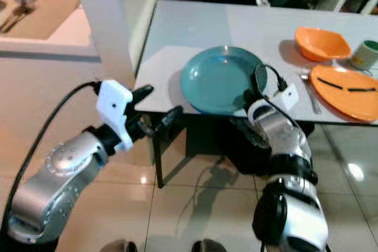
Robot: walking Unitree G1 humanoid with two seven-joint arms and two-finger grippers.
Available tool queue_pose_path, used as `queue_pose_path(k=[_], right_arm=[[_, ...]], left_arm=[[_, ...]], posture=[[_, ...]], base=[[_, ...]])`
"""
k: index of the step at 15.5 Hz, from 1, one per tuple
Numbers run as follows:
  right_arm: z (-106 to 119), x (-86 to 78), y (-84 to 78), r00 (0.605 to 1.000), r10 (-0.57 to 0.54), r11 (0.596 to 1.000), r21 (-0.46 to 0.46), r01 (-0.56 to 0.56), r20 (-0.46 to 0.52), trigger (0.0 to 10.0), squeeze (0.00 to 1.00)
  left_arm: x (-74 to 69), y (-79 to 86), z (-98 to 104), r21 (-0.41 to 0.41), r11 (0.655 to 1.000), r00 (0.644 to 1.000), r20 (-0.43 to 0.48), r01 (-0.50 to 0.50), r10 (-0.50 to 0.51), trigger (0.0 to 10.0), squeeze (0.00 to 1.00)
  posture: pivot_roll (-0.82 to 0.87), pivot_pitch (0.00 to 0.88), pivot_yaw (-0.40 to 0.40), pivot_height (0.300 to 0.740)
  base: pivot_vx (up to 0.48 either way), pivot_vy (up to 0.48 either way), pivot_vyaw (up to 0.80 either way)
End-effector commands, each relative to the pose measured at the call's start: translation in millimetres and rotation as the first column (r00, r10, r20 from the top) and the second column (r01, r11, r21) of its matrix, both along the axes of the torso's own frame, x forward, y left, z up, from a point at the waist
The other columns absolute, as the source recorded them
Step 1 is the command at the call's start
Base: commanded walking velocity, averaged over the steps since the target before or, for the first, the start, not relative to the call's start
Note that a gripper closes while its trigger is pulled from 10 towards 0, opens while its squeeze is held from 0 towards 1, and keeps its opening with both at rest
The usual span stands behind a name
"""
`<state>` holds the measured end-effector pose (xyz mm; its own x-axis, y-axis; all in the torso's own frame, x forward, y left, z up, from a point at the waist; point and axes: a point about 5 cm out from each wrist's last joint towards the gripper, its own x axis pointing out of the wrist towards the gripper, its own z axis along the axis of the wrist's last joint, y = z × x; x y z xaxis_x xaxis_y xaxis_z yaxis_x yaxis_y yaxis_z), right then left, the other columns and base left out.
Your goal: Setting the table
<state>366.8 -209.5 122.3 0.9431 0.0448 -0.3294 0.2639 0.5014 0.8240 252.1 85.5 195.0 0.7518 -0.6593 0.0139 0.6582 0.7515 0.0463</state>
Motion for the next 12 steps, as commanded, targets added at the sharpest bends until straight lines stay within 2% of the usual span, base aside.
queue_pose_path(k=[1,5,9,12], right_arm=[[7,5.8,-5.3,0.999,-0.024,1.000,0.018,0.023,0.032,10.0,0.00],[3,15.3,2.2,1.000,-0.018,1.000,0.001,0.018,0.008,10.0,0.00],[4,20.4,10.7,0.999,-0.040,0.998,0.053,0.039,0.004,10.0,0.00],[1,21.4,15.5,0.998,-0.055,0.997,0.044,0.056,-0.012,10.0,0.00]], left_arm=[[0.2,-4.7,0,0.018,0.999,0.999,-0.008,0.047,-0.047,10.0,0.00],[0.8,-7.0,1,0.034,0.997,0.998,-0.009,0.066,-0.066,10.0,0.00],[0.4,-6.5,1,0.040,0.997,0.998,-0.009,0.062,-0.062,10.0,0.00],[0.0,-5.7,1,0.047,0.997,0.998,-0.009,0.058,-0.058,10.0,0.00]], posture=[[0.01,0.077,-0.029,0.740],[0.01,0.072,-0.033,0.740],[0.03,0.065,-0.041,0.740],[0.04,0.059,-0.048,0.740]], base=[[0.000,0.000,0.00],[0.000,0.000,0.00],[0.000,0.000,0.00],[0.000,0.000,0.00]])
